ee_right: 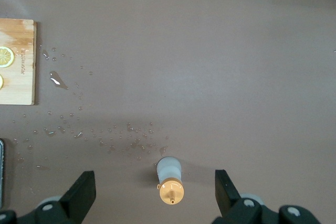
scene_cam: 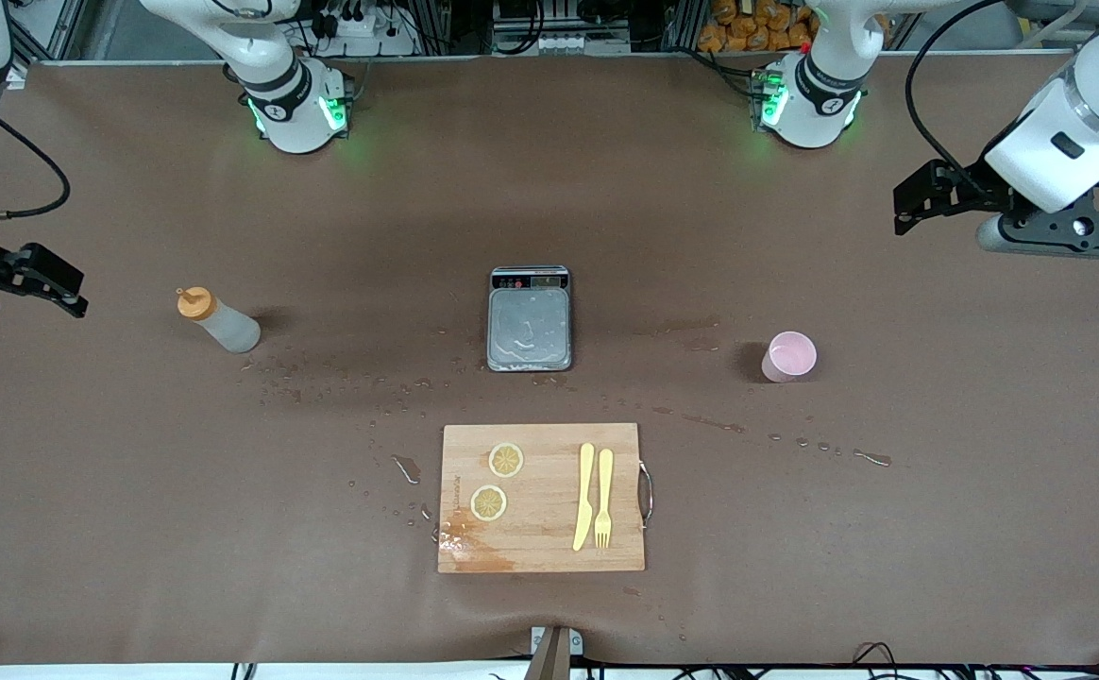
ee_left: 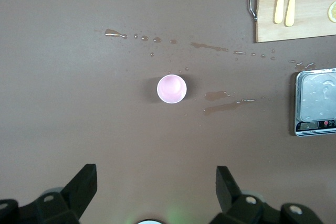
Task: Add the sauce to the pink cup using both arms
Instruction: 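Move the left gripper toward the pink cup while the right gripper approaches the bottle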
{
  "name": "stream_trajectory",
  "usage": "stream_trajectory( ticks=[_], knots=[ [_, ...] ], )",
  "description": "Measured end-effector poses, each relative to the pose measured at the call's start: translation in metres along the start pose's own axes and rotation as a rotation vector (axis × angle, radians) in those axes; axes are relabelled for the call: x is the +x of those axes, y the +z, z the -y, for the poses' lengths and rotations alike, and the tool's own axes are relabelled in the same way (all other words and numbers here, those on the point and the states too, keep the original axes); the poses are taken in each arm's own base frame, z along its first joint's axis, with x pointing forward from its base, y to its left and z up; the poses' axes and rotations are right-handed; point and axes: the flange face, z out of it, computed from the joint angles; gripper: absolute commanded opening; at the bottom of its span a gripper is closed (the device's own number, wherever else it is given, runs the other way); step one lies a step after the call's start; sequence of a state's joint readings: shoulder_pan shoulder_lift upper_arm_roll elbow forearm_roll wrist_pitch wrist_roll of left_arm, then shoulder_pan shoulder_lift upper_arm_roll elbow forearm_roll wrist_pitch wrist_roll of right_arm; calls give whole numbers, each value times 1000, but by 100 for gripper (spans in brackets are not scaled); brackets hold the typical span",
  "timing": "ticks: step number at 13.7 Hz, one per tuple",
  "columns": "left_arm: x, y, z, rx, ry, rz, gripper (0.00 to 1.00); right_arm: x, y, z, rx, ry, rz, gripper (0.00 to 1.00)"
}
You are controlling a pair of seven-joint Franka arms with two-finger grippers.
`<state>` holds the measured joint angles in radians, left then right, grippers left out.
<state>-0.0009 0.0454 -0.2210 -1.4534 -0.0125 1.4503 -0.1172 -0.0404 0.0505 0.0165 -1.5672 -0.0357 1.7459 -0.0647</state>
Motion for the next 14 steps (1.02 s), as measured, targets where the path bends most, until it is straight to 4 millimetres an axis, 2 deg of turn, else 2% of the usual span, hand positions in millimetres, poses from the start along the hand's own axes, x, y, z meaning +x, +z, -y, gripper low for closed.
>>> stream_trajectory(
  ticks=[4, 8, 11, 14],
  knots=[
    [14, 25, 4, -2, -4, 47, 100, -2, 2, -1, 1, 2, 19, 100],
    [32, 82, 12, -4, -15, 155, 100, -10, 8, -21, 1, 38, 70, 100],
    [43, 113, 28, -11, -41, 165, 100, -17, 13, -35, 13, 73, 120, 100],
    [51, 132, 52, -18, -79, 131, 100, -26, 23, -53, 84, 186, 177, 100]
  ],
)
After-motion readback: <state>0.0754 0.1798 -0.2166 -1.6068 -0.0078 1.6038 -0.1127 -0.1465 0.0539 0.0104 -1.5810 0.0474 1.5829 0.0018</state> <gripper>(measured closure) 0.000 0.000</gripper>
